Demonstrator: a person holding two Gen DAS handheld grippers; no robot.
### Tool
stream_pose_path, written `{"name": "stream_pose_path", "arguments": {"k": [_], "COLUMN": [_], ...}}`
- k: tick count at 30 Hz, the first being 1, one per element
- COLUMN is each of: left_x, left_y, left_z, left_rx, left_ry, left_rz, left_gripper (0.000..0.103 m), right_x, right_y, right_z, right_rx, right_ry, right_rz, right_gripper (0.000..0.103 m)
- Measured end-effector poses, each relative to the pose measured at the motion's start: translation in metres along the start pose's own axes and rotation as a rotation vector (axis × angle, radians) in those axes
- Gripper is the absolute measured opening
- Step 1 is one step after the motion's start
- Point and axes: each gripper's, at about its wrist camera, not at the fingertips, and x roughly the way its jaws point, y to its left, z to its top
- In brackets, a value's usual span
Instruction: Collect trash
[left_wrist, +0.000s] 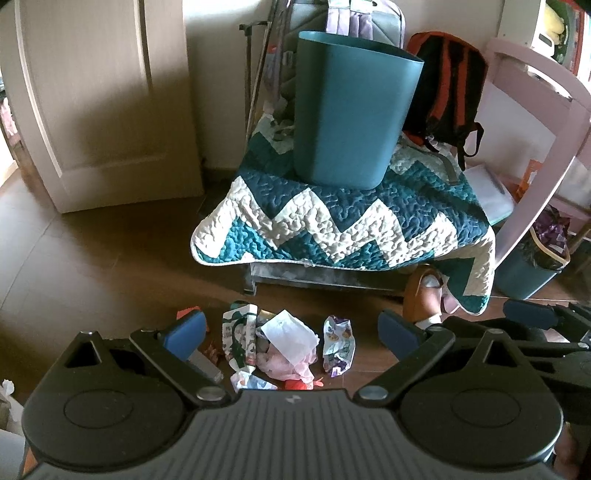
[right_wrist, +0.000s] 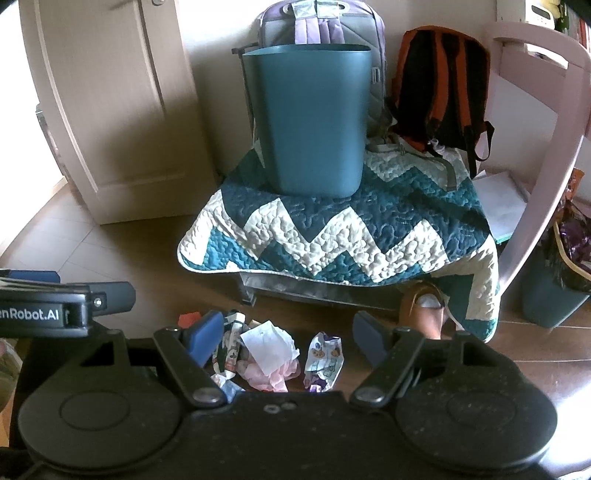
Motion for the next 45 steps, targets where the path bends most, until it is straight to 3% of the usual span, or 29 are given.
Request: {"name": "stream_pose_path", "arguments": {"k": [45], "left_x": [0.0013], "left_y": [-0.004], "left_z": [-0.0005], "left_rx": [0.002], "left_ry": [0.002], "left_rz": [-0.008], "left_gripper": [0.1], "right_x": [-0.0003], "right_y": [0.0004], "right_z": [0.0011], "right_rx": [0.001], "right_ry": [-0.016], "right_rz": [-0.007], "right_gripper": [0.077]}}
